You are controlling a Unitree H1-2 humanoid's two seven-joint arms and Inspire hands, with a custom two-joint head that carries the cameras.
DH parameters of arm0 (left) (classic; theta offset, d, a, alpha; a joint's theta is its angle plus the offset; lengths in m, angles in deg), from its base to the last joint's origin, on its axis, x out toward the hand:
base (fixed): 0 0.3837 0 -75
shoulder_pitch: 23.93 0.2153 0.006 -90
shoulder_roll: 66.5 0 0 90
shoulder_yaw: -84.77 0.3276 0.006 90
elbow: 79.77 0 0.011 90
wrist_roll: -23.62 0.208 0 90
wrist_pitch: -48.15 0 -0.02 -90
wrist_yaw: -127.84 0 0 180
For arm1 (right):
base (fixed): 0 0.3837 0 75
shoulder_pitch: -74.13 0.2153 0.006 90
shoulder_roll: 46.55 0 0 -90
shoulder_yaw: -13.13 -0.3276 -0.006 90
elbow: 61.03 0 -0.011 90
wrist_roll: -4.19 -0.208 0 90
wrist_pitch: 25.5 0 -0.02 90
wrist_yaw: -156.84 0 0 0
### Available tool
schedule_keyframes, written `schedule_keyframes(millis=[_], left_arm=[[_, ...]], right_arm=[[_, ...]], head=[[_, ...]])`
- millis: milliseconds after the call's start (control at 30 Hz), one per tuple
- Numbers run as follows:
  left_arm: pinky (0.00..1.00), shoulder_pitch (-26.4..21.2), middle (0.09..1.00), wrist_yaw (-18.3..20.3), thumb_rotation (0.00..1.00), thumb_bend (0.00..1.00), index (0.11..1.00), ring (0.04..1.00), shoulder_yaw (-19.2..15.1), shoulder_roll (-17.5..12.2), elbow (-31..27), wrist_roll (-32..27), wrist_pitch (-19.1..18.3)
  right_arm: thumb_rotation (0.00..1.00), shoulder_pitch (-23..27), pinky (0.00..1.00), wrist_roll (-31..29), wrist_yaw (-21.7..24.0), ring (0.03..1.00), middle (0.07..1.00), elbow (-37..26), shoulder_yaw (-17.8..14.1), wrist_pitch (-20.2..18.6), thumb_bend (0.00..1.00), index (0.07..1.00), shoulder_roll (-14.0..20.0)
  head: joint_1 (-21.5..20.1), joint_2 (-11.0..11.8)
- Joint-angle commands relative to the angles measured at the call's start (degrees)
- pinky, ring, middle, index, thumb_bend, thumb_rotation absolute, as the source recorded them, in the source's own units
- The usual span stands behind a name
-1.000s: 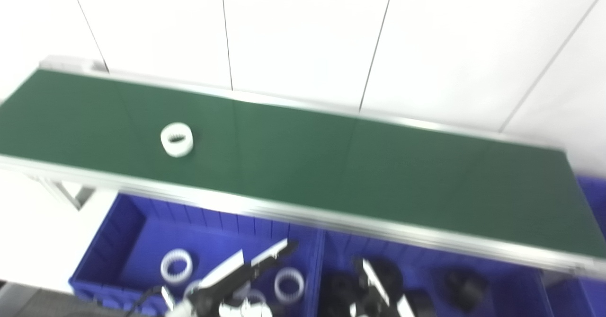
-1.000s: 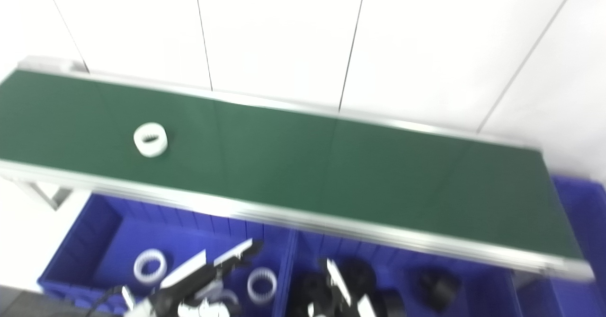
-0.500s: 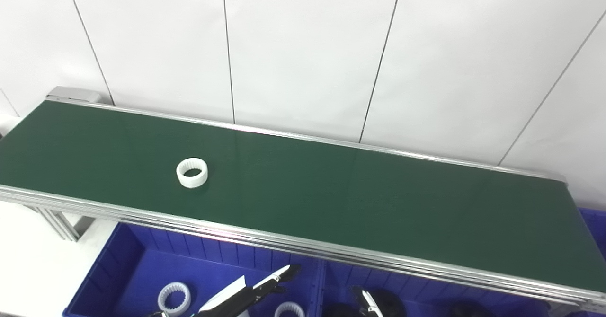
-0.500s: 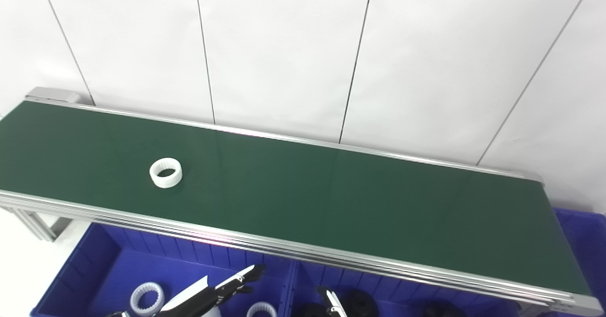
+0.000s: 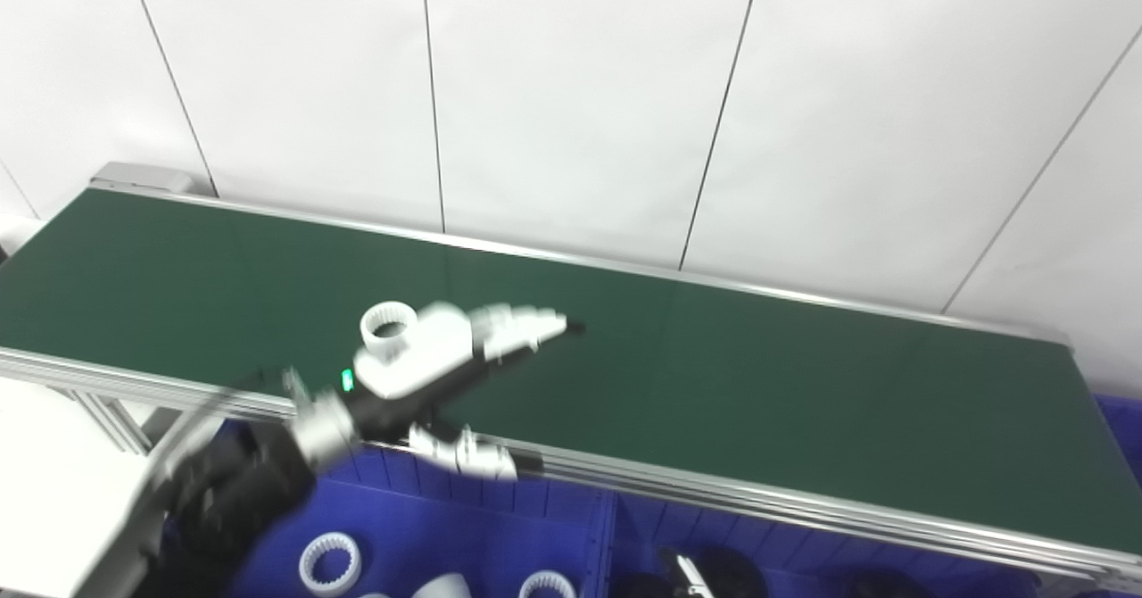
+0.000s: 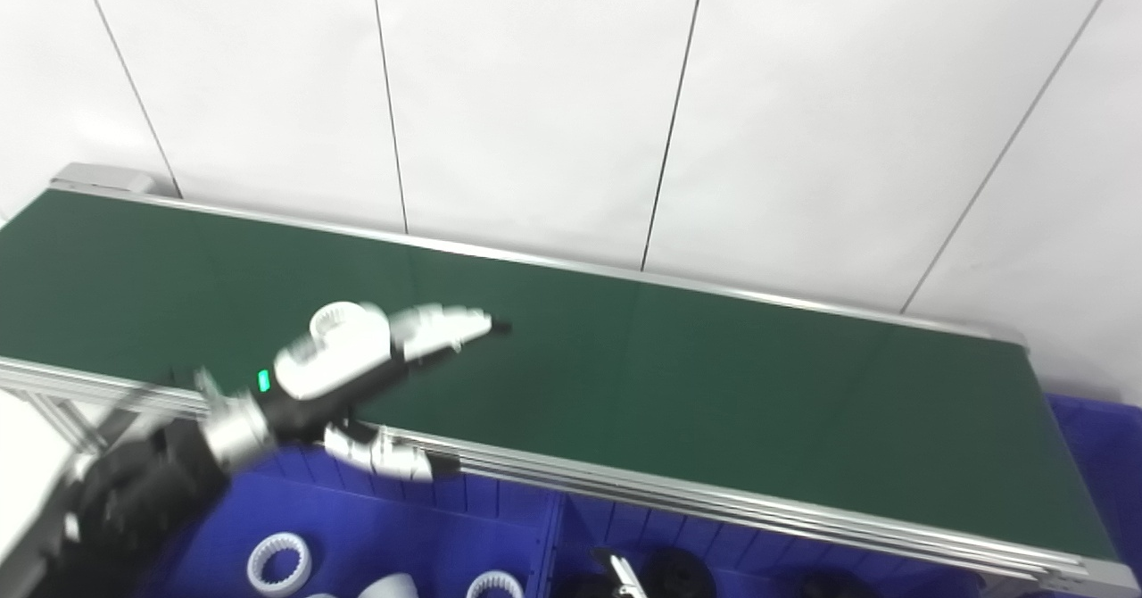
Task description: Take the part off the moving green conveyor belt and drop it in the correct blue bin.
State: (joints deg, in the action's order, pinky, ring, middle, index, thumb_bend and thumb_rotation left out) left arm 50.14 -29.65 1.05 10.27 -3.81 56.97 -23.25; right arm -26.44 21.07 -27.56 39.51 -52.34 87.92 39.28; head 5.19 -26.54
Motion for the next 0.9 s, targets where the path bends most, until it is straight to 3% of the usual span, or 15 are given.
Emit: schedule_keyframes(millis=[0, 67, 300, 500, 867], left_arm=[[0.91, -4.16, 0.91, -1.56, 0.25, 0.61, 0.902, 0.92, 0.46, -1.58, 1.43, 3.59, 1.33], [0.9, -6.79, 0.899, -1.32, 0.22, 0.67, 0.879, 0.911, 1.23, -2.3, 2.78, 5.74, 1.46], [0.87, -13.48, 0.853, -0.35, 0.17, 0.73, 0.86, 0.879, 3.49, -3.96, 6.32, 11.0, 1.34], [0.84, -18.2, 0.849, 1.75, 0.18, 0.81, 0.856, 0.863, 5.67, -5.61, 10.79, 15.35, 0.05], [0.84, -22.57, 0.891, 4.7, 0.14, 0.9, 0.867, 0.887, 9.7, -5.42, 17.72, 19.13, -2.67]], right_arm=[[0.95, 0.44, 0.92, -0.7, -1.72, 0.962, 0.986, -0.57, 0.32, 3.49, 0.46, 0.963, 0.54], [0.96, 0.56, 0.92, -0.65, -2.23, 0.964, 0.988, -0.37, 0.68, 3.49, 0.47, 0.965, 0.84], [0.97, 0.89, 0.94, -1.51, -2.68, 0.971, 0.992, -0.07, 1.48, 3.5, 0.47, 0.969, 1.8], [0.98, 0.98, 0.94, -1.48, -3.0, 0.971, 0.993, 0.01, 1.77, 3.5, 0.47, 0.971, 1.93], [0.99, 1.15, 0.94, -1.64, -4.43, 0.97, 0.991, 0.43, 2.67, 3.49, 0.49, 0.97, 2.23]], head=[[0.13, -0.05], [0.14, -0.04], [0.31, 0.11], [0.12, 0.13], [-0.37, 0.11]])
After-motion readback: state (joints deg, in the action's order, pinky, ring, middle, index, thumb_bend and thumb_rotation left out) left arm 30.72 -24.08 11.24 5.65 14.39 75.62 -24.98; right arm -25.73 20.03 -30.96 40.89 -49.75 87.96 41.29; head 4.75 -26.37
